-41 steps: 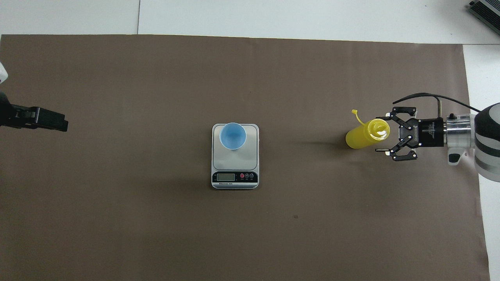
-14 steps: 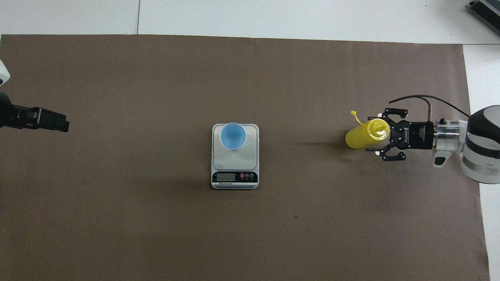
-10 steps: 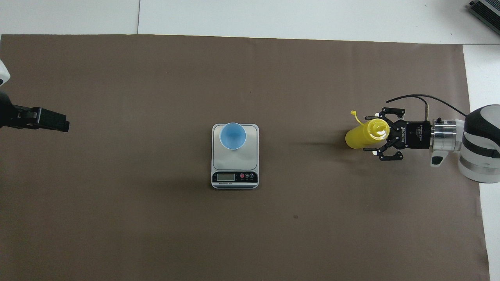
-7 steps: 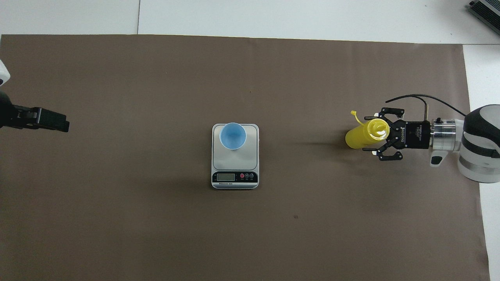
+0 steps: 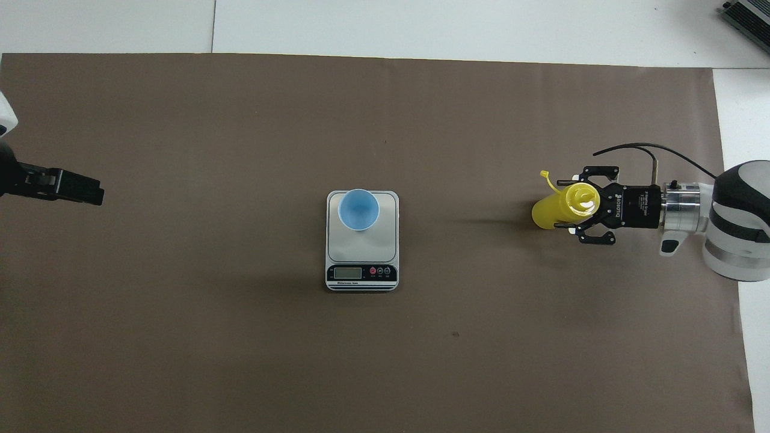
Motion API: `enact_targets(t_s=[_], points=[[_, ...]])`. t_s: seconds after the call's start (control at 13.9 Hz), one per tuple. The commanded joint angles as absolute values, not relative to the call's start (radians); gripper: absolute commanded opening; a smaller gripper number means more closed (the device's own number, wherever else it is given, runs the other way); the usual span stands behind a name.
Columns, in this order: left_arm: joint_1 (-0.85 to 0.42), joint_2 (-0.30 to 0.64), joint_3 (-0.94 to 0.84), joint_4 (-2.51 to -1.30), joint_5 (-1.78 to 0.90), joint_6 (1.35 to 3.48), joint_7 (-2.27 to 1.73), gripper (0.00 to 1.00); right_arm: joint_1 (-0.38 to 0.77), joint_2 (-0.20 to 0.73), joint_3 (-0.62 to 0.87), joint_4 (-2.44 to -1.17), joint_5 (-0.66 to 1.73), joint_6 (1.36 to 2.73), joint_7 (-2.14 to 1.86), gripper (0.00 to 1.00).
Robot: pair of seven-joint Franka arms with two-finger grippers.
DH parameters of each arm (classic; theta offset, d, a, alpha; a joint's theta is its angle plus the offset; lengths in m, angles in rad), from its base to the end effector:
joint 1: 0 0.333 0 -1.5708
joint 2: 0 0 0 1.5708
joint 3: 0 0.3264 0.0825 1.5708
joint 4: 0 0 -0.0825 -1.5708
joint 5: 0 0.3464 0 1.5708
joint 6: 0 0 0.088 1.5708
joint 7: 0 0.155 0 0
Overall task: Pour seasoning into cup on scale with both arms
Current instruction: 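Lift the yellow bottle with the right gripper toward the cup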
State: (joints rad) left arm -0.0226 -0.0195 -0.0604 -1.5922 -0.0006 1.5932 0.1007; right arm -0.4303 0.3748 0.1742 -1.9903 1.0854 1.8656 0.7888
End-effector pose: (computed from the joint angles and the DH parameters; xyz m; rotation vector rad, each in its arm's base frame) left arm 0.5120 -0.0430 0.5896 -3.1274 0.2881 -0.0321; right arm 0.5577 -0.0378 0.2947 -1.4535 1.6101 0.8390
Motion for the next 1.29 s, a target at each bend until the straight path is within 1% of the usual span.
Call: enact_targets(t_s=[0.0,0.22,0.5,0.79,0.93,1.08,1.22], points=[[-0.02,-0.045,-0.063,-1.62,0.02,1.591,0.117,1.0,-0.43,0.364,0.179,-1.994,1.092,1.884,0.75,0.0],[-0.017,-0.044,-0.063,-1.618,0.02,1.591,0.117,1.0,-0.413,0.331,0.179,-1.971,0.997,1.903,0.762,0.0],[-0.009,-0.046,-0.061,-1.618,0.02,1.589,0.117,1.0,-0.339,0.258,0.179,-1.964,0.803,2.009,0.801,0.0],[-0.011,-0.046,-0.061,-1.618,0.02,1.589,0.117,1.0,-0.279,0.224,0.179,-1.934,0.631,2.045,0.818,0.0],[-0.011,-0.046,-0.061,-1.618,0.02,1.589,0.117,1.0,-0.261,0.221,0.179,-1.934,0.588,2.065,0.822,0.0],[-0.011,-0.046,-0.06,-1.618,0.02,1.589,0.117,1.0,-0.236,0.221,0.178,-1.937,0.581,2.127,0.901,0.0],[-0.011,-0.044,-0.061,-1.618,0.02,1.589,0.117,1.0,-0.232,0.221,0.178,-1.944,0.559,2.135,0.934,0.0]])
